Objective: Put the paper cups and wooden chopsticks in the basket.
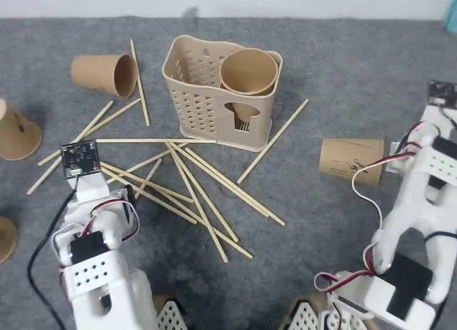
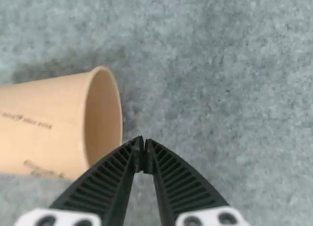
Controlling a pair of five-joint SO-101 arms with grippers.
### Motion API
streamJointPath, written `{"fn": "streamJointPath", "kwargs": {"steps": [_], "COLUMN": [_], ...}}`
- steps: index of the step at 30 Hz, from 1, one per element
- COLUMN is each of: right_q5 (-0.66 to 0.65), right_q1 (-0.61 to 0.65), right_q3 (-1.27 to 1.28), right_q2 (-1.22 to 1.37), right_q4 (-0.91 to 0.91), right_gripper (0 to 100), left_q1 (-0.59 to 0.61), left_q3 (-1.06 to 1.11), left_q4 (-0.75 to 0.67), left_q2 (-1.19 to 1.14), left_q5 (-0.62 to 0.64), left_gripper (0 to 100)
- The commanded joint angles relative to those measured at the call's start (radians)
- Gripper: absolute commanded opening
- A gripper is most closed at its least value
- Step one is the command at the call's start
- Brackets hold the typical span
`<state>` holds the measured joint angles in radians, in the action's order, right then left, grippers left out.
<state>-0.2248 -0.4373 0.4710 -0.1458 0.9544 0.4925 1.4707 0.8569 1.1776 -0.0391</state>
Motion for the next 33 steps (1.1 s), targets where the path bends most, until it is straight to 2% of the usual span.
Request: {"fn": "streamJointPath", "kwargs": {"steps": [1, 6, 11, 16, 21, 24, 33], "right_q5": [0.032, 0.037, 0.037, 0.043, 0.166, 0.196, 0.195], "right_q1": [-0.021, -0.015, 0.053, 0.160, 0.260, 0.326, 0.481], "right_q3": [0.015, 0.012, -0.048, -0.095, -0.160, -0.187, -0.227], "right_q2": [-0.024, 0.091, 0.163, 0.163, 0.163, 0.163, 0.165], "right_q4": [-0.084, -0.136, -0.113, -0.036, -0.030, -0.013, -0.036], "right_gripper": [0.8, 0.8, 0.8, 0.8, 0.8, 0.8, 0.9], "left_q1": [-0.002, -0.005, -0.006, -0.006, -0.006, -0.006, -0.006], "left_q3": [-0.002, -0.002, -0.002, -0.002, -0.002, -0.002, -0.002], "left_q4": [-0.026, -0.026, -0.028, -0.028, -0.028, -0.028, -0.043], "left_q2": [0.017, 0.017, 0.017, 0.017, 0.017, 0.017, 0.017], "left_q5": [-0.012, -0.012, -0.012, -0.012, -0.012, -0.012, -0.012], "left_gripper": [21, 21, 21, 21, 21, 21, 21]}}
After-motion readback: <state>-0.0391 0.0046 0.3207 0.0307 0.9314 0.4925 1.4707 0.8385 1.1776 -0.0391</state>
